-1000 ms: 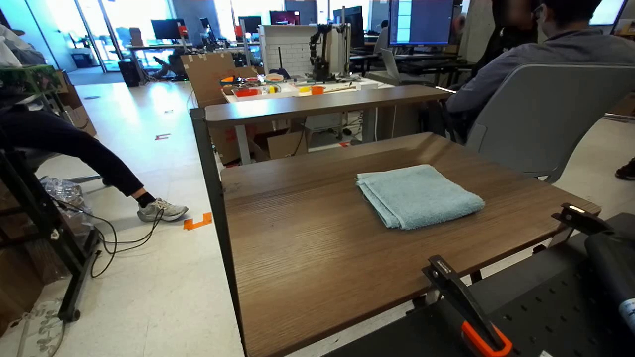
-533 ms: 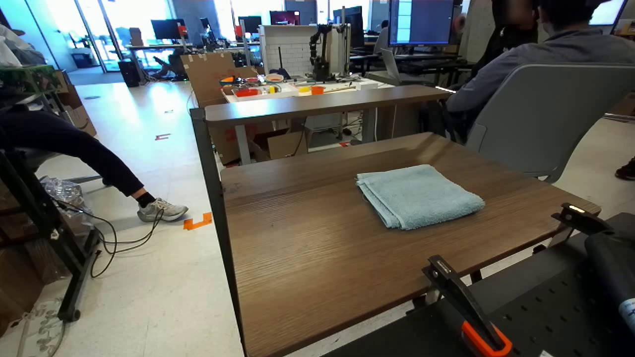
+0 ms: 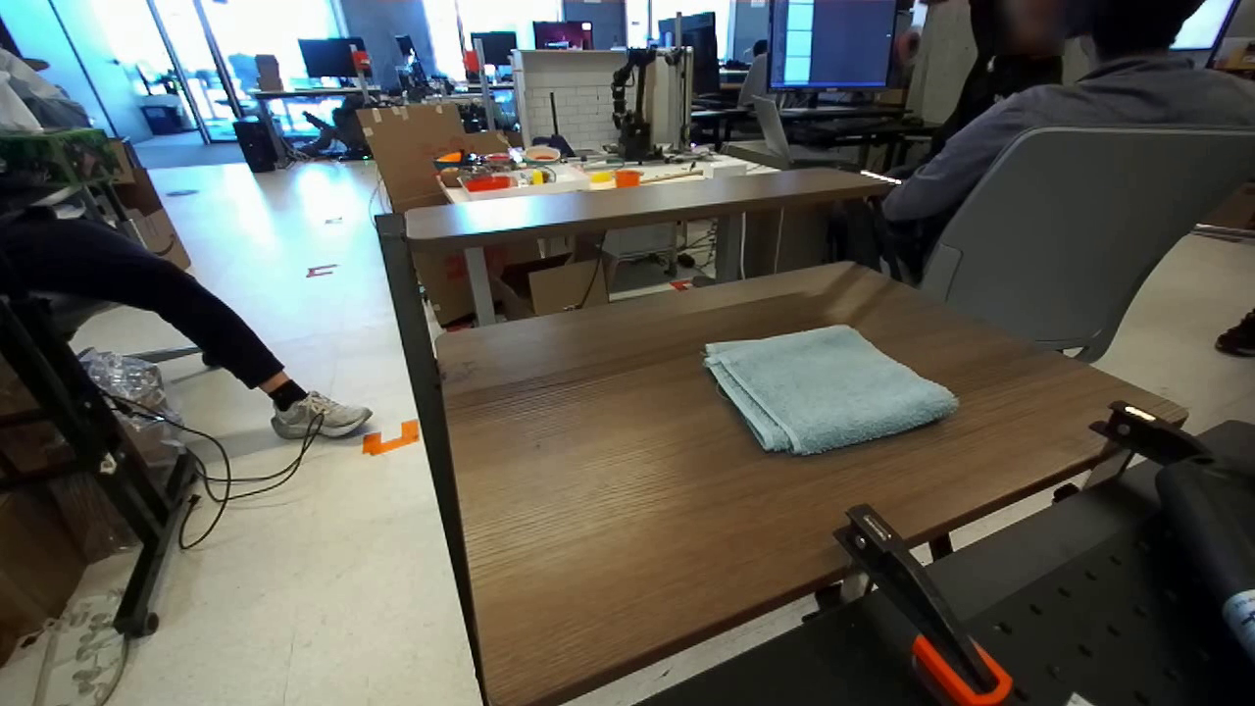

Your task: Use the towel to wipe the table

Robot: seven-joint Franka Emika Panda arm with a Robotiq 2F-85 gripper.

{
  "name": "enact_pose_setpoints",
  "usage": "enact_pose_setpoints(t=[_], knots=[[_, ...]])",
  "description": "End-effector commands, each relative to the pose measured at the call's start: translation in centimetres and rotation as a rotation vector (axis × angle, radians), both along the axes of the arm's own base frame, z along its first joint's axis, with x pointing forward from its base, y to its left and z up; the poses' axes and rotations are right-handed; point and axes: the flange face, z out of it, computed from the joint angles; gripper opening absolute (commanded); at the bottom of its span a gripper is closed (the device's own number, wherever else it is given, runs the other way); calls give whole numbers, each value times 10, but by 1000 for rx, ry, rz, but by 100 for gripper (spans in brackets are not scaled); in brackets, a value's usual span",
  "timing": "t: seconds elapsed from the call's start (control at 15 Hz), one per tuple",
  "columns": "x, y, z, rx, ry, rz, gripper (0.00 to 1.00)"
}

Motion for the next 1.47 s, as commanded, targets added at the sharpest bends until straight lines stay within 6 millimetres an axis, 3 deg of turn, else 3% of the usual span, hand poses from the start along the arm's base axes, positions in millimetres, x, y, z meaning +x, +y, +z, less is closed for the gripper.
enact_pose_setpoints(t=[0.0, 0.2, 0.53, 1.0, 1.4], knots=[[41, 24, -54, -89, -57, -11, 100], [64, 38, -107, -197, 2, -12, 100], [93, 52, -172, -269, 73, -56, 100], [103, 56, -226, -253, 156, -85, 100], [93, 46, -255, -225, 81, -115, 100]])
